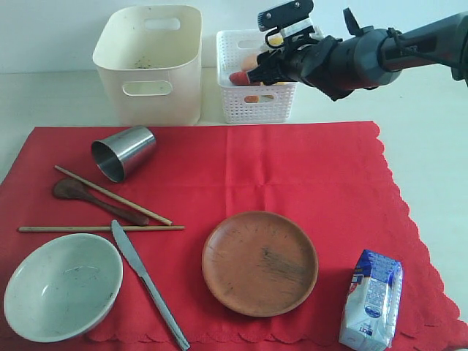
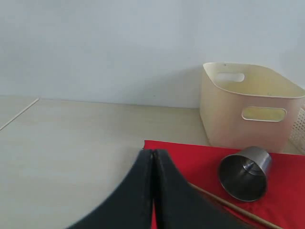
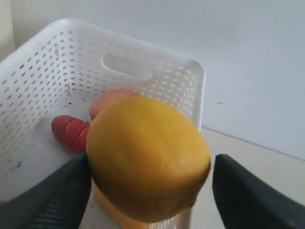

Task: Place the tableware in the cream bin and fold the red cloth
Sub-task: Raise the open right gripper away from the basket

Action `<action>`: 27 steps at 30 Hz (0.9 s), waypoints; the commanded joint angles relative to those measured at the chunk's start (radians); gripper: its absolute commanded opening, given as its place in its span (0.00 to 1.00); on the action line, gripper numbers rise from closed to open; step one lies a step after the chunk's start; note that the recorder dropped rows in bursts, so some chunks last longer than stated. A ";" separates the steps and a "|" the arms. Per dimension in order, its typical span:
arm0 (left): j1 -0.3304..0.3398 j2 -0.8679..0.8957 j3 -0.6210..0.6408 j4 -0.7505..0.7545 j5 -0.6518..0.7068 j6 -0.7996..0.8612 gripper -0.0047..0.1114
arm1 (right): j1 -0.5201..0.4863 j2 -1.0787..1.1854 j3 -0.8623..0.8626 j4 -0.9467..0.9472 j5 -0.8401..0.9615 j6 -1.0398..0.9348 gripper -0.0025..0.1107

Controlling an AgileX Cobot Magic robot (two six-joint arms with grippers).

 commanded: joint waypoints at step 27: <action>0.002 -0.007 -0.001 -0.002 -0.006 0.003 0.05 | -0.006 -0.411 -0.003 -0.243 0.675 0.120 0.38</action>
